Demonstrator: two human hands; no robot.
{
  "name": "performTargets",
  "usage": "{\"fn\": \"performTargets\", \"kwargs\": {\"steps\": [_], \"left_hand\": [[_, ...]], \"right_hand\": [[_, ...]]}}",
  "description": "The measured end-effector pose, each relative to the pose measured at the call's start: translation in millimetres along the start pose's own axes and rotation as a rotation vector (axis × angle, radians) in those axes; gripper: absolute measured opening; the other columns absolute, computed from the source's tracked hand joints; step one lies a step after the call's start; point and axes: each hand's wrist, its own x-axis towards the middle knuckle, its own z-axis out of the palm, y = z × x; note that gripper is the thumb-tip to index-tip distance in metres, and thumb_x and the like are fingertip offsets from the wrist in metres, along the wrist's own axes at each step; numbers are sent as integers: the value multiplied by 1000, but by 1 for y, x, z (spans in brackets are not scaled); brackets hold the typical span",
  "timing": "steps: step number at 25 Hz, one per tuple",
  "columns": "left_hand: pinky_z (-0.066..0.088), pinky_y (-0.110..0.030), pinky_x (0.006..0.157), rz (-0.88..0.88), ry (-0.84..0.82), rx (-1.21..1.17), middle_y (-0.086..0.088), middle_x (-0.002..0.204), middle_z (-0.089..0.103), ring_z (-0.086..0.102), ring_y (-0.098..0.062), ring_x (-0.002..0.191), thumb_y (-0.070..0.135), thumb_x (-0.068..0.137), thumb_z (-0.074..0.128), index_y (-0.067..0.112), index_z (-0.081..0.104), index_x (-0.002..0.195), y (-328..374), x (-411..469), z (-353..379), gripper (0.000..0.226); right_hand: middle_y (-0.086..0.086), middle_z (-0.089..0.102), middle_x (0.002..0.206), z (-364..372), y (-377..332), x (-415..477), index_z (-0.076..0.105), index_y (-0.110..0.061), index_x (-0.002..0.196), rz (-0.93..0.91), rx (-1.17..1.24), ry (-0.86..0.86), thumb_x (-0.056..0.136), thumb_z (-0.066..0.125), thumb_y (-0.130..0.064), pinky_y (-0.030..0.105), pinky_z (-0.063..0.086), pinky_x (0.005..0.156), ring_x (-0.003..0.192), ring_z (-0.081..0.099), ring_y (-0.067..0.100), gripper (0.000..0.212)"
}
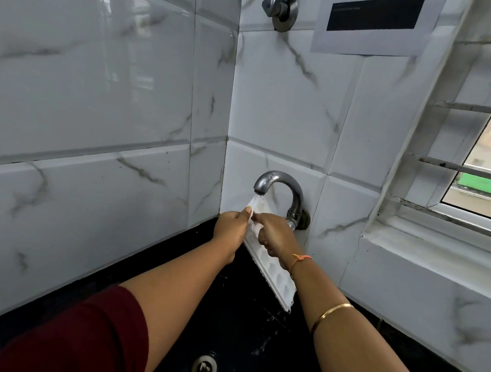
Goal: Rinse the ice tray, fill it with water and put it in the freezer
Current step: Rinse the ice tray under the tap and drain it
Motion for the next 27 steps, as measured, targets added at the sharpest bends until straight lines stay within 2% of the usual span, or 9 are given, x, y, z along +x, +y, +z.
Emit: {"fn": "performTargets", "kwargs": {"steps": [3, 7, 9, 11, 15, 18, 21, 24, 27], "left_hand": [[30, -28, 57, -3, 39, 2, -12, 79, 45, 43, -20, 73, 36, 95, 46, 10, 52, 78, 5, 6, -4, 31], [28, -26, 55, 26, 13, 76, -8, 70, 44, 40, -18, 63, 35, 96, 44, 9, 54, 79, 9, 1, -4, 33], [28, -26, 55, 14, 18, 75, -3, 63, 40, 38, -15, 59, 35, 96, 43, 8, 55, 77, 10, -1, -7, 35], [29, -26, 55, 13, 29, 79, -4, 65, 43, 41, -18, 65, 35, 96, 42, 8, 56, 81, 10, -2, -8, 34], [31, -25, 57, 18, 12, 77, -7, 72, 49, 44, -18, 69, 35, 97, 42, 9, 57, 84, 8, -5, -5, 33], [28, -26, 54, 14, 42, 59, -2, 62, 41, 38, -14, 58, 34, 97, 41, 7, 53, 77, 10, -8, -6, 36], [21, -27, 49, -2, 101, 32, 0, 55, 29, 27, -14, 51, 32, 98, 40, 12, 35, 58, 12, -13, -5, 45], [21, -26, 49, -10, 137, 15, 0, 55, 28, 26, -14, 50, 31, 98, 39, 14, 29, 56, 14, -15, -7, 47], [24, -25, 50, -28, 132, 1, -1, 57, 32, 29, -13, 51, 32, 99, 37, 13, 35, 59, 15, -14, -10, 45]], "right_hand": [[-3, 28, 46, 2, -2, -5, 57, -23, 92, 39, 82, -91, 94, 41, -34, 17, 14, 38, 35, 19, 7, 19], [2, 32, 56, -1, -8, 0, 56, -22, 102, -40, -128, -69, 92, 38, -10, 22, 17, 42, 42, 21, 13, 25], [2, 33, 55, -1, -9, -1, 56, -22, 105, -23, -118, -92, 94, 37, -13, 20, 17, 41, 40, 21, 12, 23], [1, 32, 54, -1, -11, -6, 55, -24, 102, 9, -73, -138, 95, 36, -22, 18, 16, 39, 38, 21, 10, 20], [1, 37, 59, 0, -11, -5, 55, -17, 97, -76, -167, -63, 96, 34, -16, 22, 21, 40, 43, 27, 12, 21], [-1, 32, 53, -2, -7, -8, 59, -22, 107, -3, 46, -113, 94, 34, -19, 17, 15, 38, 41, 19, 9, 28], [-2, 29, 50, -5, -1, -6, 60, -13, 108, 57, 274, -3, 91, 37, -17, 15, 14, 36, 36, 17, 7, 29], [3, 32, 54, -3, 5, -5, 59, -14, 103, 100, 103, 17, 88, 39, -8, 17, 15, 36, 37, 19, 10, 26], [3, 30, 56, 1, 3, -9, 60, -23, 91, 86, 29, -68, 91, 39, -13, 19, 13, 41, 41, 17, 11, 23]]}}
